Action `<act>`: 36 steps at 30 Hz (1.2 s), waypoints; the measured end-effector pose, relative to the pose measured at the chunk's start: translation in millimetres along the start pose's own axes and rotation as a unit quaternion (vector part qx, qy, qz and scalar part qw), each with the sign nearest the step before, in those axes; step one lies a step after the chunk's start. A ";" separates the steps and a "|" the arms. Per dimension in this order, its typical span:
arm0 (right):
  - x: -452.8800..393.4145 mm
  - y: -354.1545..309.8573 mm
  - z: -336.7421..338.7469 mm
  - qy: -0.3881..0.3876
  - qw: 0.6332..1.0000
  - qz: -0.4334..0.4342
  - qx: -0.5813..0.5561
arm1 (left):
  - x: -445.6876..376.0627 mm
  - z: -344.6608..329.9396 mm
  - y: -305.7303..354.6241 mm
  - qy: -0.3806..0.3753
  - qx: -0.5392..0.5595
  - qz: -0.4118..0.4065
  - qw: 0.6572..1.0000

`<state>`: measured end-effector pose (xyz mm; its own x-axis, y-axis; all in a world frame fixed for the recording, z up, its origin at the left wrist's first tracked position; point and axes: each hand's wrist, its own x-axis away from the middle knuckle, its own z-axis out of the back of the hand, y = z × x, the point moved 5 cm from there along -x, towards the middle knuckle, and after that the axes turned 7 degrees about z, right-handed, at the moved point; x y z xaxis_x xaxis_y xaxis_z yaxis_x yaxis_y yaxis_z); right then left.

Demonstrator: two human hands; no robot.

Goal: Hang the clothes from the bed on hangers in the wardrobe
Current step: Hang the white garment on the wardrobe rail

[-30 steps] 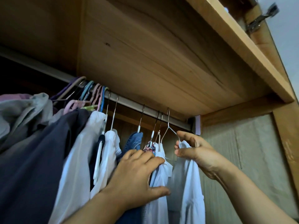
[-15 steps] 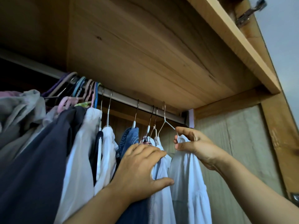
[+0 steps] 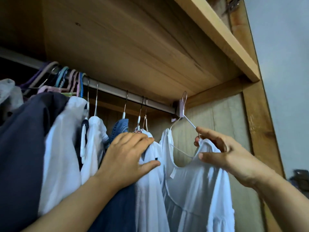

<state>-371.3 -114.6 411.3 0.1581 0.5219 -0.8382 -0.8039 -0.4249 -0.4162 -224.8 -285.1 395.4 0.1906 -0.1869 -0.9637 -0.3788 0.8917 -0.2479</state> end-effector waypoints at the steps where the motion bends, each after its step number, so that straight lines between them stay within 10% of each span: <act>1: 14.2 -8.5 5.4 0.009 1.000 0.006 -0.010 | -0.1 3.0 5.4 0.005 -0.010 -0.010 1.000; 8: 130.5 -45.8 26.2 0.028 0.999 -0.003 -0.021 | 10.5 14.2 80.5 -0.010 0.041 -0.065 0.997; 16: 251.5 -87.5 49.4 -0.024 0.997 -0.069 -0.025 | 35.4 -20.3 186.6 -0.228 0.235 0.120 0.937; 24: 364.1 -137.2 99.2 -0.066 0.976 -0.201 0.058 | 90.7 14.4 279.3 -0.111 0.343 0.052 0.931; 36: 522.2 -286.0 183.8 -0.023 0.769 -0.417 0.484 | 144.8 155.3 480.0 -0.015 0.541 -0.032 0.840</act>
<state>-164.2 415.4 157.3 0.8480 0.3488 -0.3990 -0.4867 0.8106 -0.3256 -238.4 179.8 152.2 0.2079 -0.2524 -0.9450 0.6756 0.7357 -0.0479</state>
